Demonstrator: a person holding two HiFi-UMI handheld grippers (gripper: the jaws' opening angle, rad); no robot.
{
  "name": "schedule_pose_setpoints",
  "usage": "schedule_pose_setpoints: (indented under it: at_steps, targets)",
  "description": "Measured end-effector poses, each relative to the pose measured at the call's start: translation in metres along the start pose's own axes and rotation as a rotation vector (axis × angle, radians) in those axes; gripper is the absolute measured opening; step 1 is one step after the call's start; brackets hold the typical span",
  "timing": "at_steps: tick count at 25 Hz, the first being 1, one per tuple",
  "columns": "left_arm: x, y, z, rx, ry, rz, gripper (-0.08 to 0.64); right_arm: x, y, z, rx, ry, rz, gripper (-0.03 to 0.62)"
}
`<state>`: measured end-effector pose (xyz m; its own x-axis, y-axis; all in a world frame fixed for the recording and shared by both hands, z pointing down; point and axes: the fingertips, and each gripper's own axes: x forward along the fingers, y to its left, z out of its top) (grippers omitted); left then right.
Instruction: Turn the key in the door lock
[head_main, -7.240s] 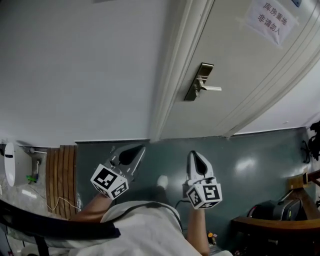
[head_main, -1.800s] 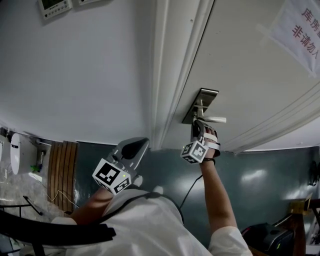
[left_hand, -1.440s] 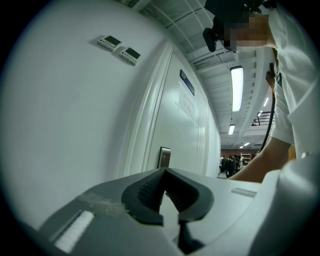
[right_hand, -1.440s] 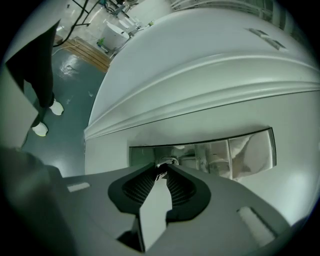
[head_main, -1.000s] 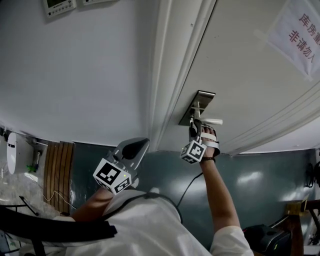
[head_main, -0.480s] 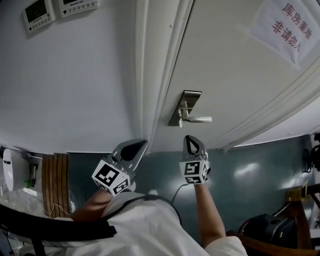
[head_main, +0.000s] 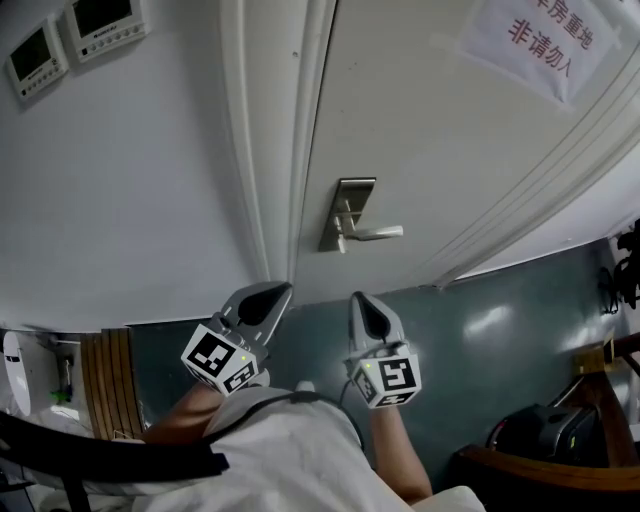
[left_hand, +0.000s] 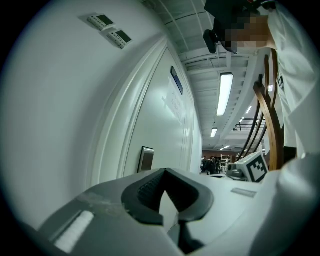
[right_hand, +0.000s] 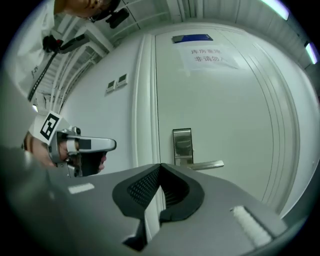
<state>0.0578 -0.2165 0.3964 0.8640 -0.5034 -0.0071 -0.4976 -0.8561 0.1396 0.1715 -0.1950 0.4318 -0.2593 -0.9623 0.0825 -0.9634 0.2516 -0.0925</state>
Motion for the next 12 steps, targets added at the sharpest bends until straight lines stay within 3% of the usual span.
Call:
schedule_pose_setpoints:
  at_steps: [12]
  targets:
    - [-0.001, -0.001, 0.004, 0.007, -0.003, -0.016, 0.006, -0.011, 0.005, 0.018, 0.044, -0.052, -0.039, 0.008]
